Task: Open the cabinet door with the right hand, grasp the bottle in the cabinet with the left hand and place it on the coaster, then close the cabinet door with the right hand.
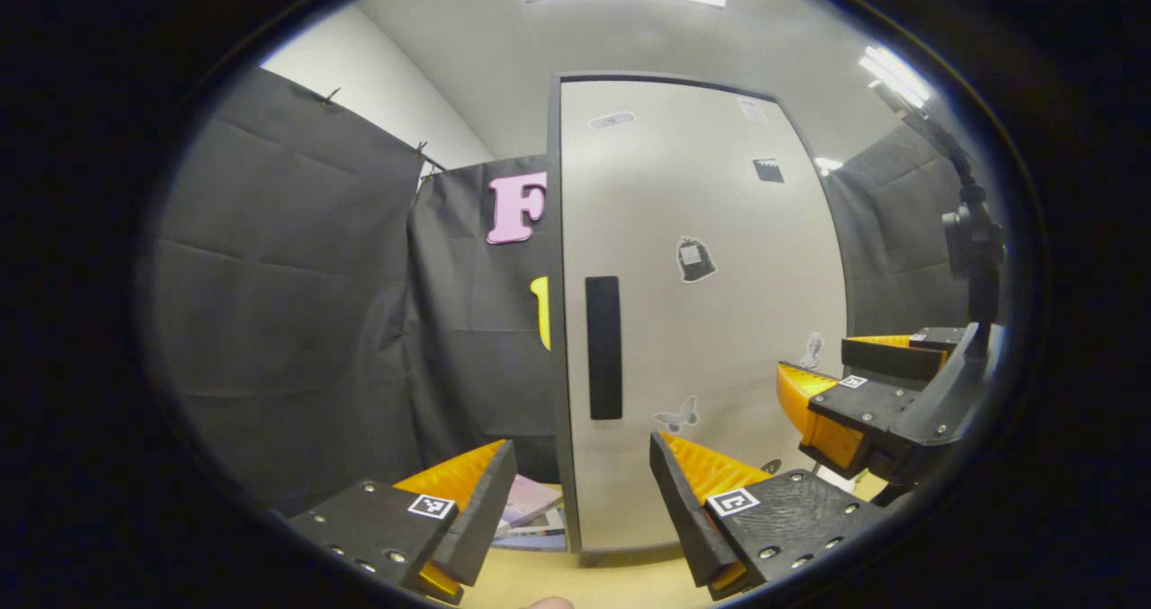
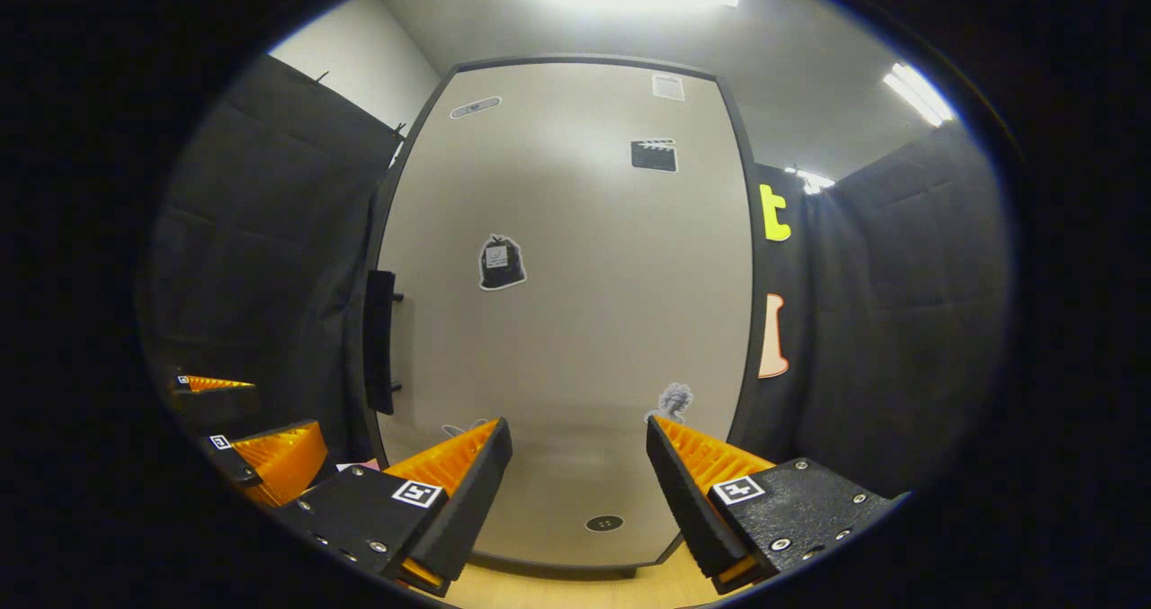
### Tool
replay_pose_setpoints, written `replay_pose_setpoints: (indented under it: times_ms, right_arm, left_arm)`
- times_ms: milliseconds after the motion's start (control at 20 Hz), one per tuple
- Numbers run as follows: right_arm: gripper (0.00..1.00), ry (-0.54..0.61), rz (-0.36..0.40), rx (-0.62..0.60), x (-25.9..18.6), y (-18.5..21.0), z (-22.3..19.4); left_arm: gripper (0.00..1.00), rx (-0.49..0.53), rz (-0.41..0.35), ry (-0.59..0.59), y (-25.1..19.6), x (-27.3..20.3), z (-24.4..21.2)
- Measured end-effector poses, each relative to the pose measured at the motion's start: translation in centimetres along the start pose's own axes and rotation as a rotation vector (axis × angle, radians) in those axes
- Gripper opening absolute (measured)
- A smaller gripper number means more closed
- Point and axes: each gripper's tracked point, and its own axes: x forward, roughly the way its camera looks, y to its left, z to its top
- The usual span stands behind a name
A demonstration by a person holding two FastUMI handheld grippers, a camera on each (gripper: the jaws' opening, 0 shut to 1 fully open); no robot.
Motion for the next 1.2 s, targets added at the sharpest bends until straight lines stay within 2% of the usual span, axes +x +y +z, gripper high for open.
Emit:
replay_pose_setpoints:
  times_ms: [150,200,500,950,1050,1150,1200]
  right_arm:
    - [0.94,0.006,0.043,-0.003,1.0,2.6,0.2]
    - [0.92,0.001,0.058,-0.008,1.3,3.5,0.4]
    - [0.94,-0.045,0.135,-0.005,2.8,8.5,1.9]
    - [0.95,-0.026,0.219,0.017,6.2,14.9,2.2]
    - [0.95,-0.012,0.218,0.022,6.8,15.5,2.2]
    - [0.9,0.012,0.199,0.034,7.7,15.5,1.6]
    - [0.75,0.03,0.215,0.045,8.1,15.9,1.2]
  left_arm:
    - [0.86,-0.005,0.048,0.01,2.5,-0.8,-0.4]
    - [0.9,-0.005,0.065,0.014,3.3,-1.1,-0.5]
    - [0.9,0.006,0.164,0.019,7.7,-2.8,-0.9]
    - [0.9,-0.014,0.198,0.029,9.0,-3.4,-1.3]
    - [0.91,-0.015,0.198,0.031,9.1,-3.5,-1.4]
    - [0.9,-0.014,0.208,0.038,9.2,-3.5,-1.5]
    - [0.9,-0.017,0.211,0.04,9.2,-3.5,-1.5]
